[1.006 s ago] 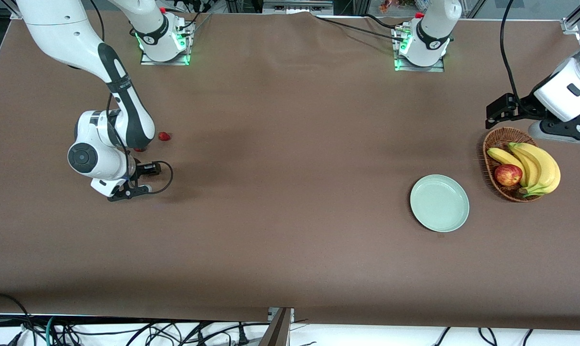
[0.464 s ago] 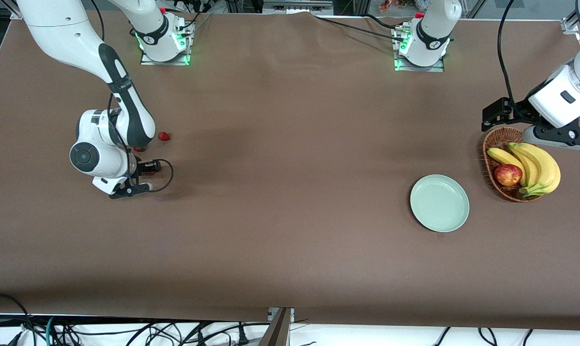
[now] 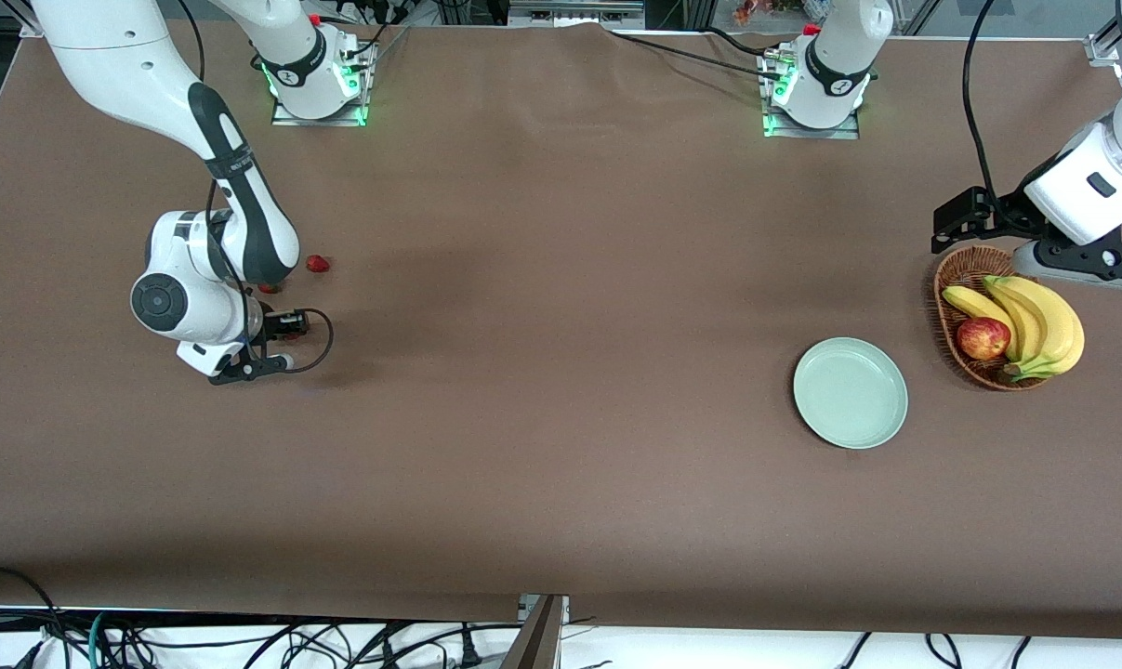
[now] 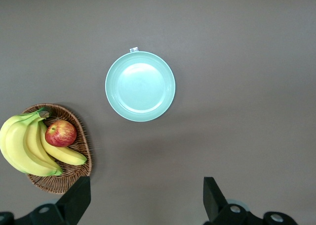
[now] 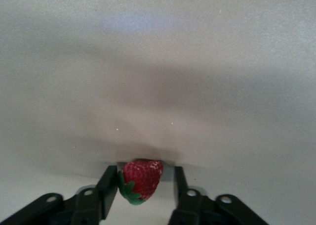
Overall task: Collect all strawberries into plate
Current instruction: 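Close the right gripper on one red strawberry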
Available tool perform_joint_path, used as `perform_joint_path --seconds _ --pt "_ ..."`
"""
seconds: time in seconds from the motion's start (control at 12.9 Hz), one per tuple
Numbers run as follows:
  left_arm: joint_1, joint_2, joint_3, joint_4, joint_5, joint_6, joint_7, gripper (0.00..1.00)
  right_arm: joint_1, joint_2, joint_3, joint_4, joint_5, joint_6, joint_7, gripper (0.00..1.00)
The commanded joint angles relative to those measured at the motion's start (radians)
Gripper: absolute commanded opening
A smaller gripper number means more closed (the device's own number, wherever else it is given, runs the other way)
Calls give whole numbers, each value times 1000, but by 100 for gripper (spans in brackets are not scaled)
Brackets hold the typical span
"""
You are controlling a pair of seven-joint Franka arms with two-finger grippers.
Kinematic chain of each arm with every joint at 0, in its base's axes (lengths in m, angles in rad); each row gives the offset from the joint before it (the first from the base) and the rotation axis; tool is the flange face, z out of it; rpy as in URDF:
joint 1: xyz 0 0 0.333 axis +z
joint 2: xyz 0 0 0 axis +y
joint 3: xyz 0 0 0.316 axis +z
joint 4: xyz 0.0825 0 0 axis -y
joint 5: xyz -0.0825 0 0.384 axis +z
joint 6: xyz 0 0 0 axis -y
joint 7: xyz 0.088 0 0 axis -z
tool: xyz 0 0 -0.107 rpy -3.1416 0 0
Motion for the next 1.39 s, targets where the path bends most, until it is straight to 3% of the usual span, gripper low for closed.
perform_joint_path --seconds 0.0,0.08,0.46,0.77,1.01,1.32 --pt "2 -11 0 15 -29 -9 10 100 -10 -18 6 -23 21 12 -25 13" --pt "2 -13 0 15 -27 -9 12 100 -10 -19 6 -20 21 11 -25 7" --pt "13 -19 8 18 -16 -9 12 100 10 -36 14 142 21 -121 -8 6" --pt "25 -19 28 18 -16 -12 12 100 143 19 22 324 20 -170 128 6" --pt "23 -19 23 18 -16 -13 12 100 250 109 37 457 23 -175 316 7" --pt "22 -19 13 19 -16 -15 12 100 296 307 173 728 168 -121 524 8"
